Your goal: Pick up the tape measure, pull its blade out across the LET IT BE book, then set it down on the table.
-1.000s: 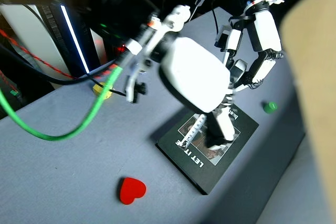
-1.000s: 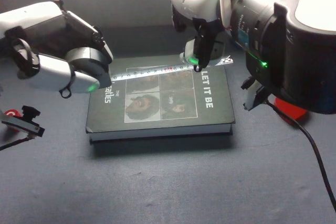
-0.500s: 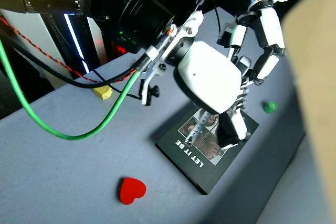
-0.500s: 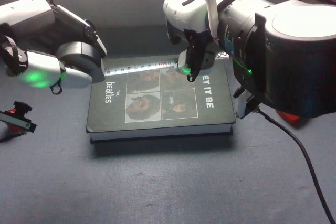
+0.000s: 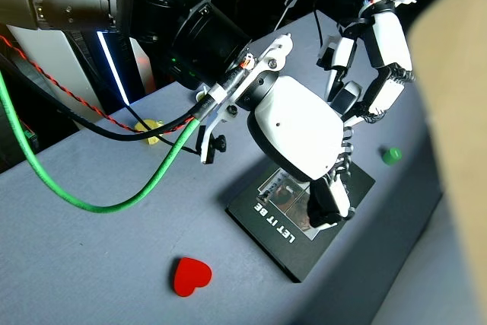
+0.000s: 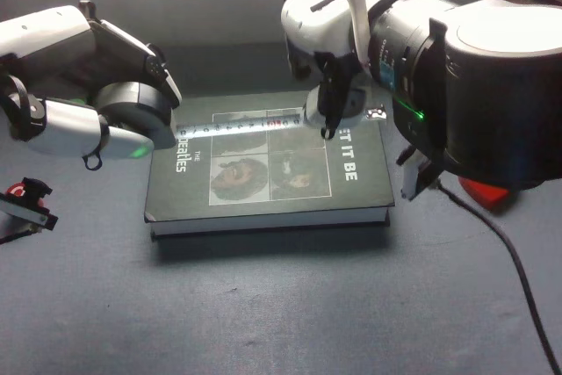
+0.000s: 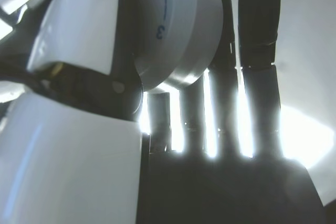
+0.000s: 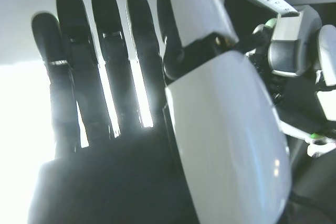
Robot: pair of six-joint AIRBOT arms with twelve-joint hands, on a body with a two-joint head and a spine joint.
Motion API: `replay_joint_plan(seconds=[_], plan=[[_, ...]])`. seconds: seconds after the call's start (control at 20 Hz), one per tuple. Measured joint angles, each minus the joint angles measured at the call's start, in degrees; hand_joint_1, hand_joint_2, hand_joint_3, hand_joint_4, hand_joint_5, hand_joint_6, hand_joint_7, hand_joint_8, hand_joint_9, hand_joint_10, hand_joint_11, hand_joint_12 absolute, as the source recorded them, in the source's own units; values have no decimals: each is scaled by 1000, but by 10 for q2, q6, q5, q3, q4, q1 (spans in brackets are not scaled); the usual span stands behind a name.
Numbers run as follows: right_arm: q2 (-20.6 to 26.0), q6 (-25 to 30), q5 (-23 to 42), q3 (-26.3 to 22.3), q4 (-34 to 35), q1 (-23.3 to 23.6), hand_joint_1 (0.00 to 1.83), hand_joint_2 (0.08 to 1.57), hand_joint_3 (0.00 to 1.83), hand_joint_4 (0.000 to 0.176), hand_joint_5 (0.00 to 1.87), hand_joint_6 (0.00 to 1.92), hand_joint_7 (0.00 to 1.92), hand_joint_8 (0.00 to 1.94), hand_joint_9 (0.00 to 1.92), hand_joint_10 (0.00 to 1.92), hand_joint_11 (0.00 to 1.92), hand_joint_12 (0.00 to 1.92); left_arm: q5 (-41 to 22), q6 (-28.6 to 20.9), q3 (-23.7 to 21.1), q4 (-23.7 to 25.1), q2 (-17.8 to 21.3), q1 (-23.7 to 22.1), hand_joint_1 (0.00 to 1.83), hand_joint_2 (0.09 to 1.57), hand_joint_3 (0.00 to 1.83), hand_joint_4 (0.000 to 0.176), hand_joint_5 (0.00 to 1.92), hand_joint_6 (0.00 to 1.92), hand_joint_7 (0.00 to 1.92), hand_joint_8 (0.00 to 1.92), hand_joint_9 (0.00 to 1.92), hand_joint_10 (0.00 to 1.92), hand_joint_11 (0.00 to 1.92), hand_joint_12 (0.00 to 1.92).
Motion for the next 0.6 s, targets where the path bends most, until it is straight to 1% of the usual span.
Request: replay_joint_plan(seconds=[0.1, 0.2, 0.6], plan=[[0, -13, 4, 0, 17, -1, 989, 1121, 0, 0, 791, 2, 891, 0, 891, 13, 482, 968, -5, -11, 6, 11, -2, 0, 1382, 1103, 0, 0, 1009, 720, 939, 1034, 964, 1246, 926, 1109], [0, -15, 6, 0, 17, -1, 987, 1121, 0, 0, 793, 2, 890, 0, 883, 9, 482, 967, -11, -21, 8, 20, -3, 0, 1382, 1103, 0, 0, 1007, 725, 940, 1032, 961, 1245, 923, 1111], [0, -21, 6, -2, 13, -2, 988, 1122, 0, 0, 789, 0, 895, 2, 885, 7, 488, 958, -16, -22, 8, 23, -3, 4, 1381, 1104, 0, 0, 1009, 732, 939, 1033, 958, 1249, 942, 1136]])
